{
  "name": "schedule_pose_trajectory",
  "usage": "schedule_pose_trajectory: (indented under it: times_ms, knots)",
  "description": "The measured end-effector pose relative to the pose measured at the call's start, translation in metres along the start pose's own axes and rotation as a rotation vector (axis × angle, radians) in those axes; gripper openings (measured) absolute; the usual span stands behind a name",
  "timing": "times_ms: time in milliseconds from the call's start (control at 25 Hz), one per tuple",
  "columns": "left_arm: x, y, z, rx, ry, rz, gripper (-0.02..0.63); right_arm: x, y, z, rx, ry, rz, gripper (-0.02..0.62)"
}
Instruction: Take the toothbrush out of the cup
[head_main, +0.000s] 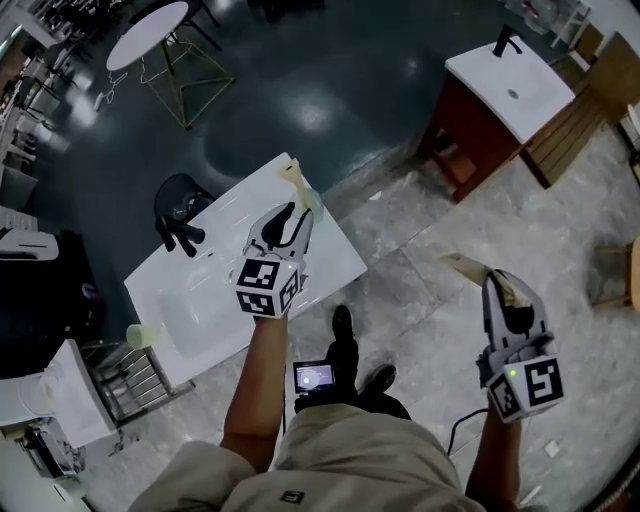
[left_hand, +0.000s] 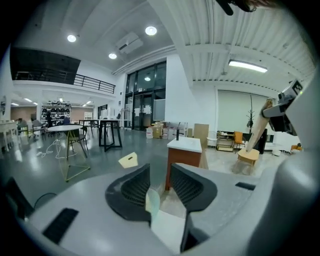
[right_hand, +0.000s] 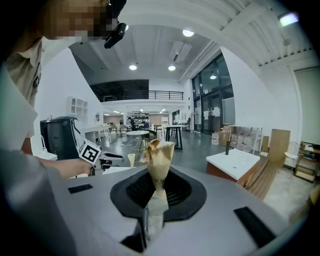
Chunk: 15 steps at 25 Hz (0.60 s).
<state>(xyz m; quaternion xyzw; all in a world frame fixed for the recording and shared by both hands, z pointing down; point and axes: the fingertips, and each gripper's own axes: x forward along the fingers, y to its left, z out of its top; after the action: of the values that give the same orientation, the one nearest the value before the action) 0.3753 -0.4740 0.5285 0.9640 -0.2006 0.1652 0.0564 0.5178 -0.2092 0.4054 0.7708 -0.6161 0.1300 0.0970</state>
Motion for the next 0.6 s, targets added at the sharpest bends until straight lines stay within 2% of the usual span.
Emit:
schedule_pose_trajectory:
  times_ms: [280,600]
  knots:
    - [0.072,0.037,-0.046,-0.067,0.098,0.029,0.206,0.058,-0.016,-0.043,0.062,0.103,-0.003,0.031]
    - [0.118,0.054,-0.069,-0.065,0.141,0.03,0.212,0.105,-0.028,-0.072,0.089,0.149,0.011,0.031]
